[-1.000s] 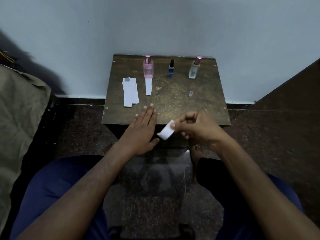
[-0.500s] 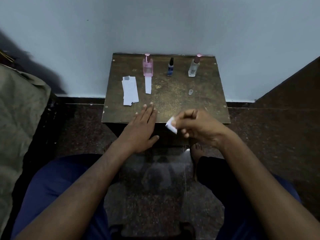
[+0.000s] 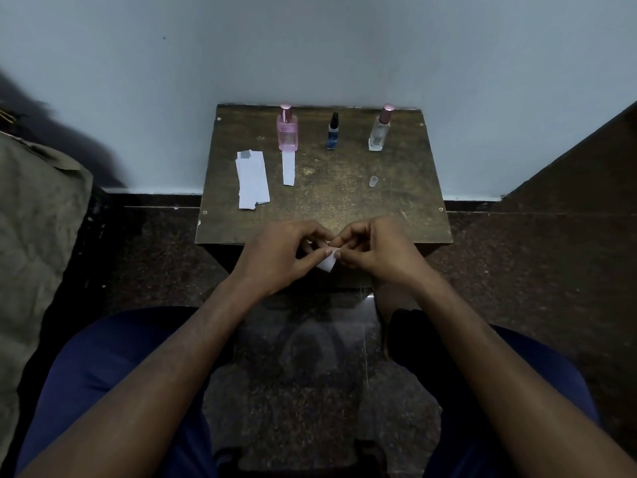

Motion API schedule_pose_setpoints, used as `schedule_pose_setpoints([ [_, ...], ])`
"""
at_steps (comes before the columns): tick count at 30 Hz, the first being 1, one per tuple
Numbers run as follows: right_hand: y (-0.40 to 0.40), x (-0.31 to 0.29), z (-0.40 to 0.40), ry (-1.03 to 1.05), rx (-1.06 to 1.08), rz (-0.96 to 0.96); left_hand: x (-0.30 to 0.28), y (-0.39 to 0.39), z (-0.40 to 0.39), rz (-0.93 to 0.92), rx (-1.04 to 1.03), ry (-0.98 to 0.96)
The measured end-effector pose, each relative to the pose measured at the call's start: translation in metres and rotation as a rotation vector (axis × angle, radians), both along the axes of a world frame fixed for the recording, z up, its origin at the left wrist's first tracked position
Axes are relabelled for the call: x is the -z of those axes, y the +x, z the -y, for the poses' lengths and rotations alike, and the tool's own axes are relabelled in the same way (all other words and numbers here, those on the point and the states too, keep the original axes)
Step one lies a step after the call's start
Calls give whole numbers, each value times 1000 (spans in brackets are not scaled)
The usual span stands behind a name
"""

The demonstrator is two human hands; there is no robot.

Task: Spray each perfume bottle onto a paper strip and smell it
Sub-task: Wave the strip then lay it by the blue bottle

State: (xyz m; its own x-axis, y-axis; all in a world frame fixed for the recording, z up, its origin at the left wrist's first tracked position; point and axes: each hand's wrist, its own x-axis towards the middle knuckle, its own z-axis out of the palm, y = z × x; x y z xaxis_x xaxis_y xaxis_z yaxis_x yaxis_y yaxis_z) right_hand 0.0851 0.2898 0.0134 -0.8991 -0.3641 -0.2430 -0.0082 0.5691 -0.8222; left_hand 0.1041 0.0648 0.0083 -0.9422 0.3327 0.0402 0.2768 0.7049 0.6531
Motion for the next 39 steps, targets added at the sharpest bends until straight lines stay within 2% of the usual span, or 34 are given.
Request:
schedule_pose_setpoints([
  [4, -1, 0, 2, 23, 66, -51, 1, -3, -1, 37, 12, -33],
  [8, 0, 0, 2, -94, 88, 106, 4, -3, 0, 96, -34, 31],
  [13, 3, 1, 7, -56, -103, 248, 4, -7, 4, 122, -132, 209],
  [20, 3, -3, 8, -193, -43, 368, 0, -11, 6, 93, -199, 255],
  [31, 2, -2, 5, -139, 30, 378, -4, -15, 27, 78, -362, 283],
  [39, 1, -5, -3, -99, 0, 413, -6, -13, 24, 223, -286, 269],
])
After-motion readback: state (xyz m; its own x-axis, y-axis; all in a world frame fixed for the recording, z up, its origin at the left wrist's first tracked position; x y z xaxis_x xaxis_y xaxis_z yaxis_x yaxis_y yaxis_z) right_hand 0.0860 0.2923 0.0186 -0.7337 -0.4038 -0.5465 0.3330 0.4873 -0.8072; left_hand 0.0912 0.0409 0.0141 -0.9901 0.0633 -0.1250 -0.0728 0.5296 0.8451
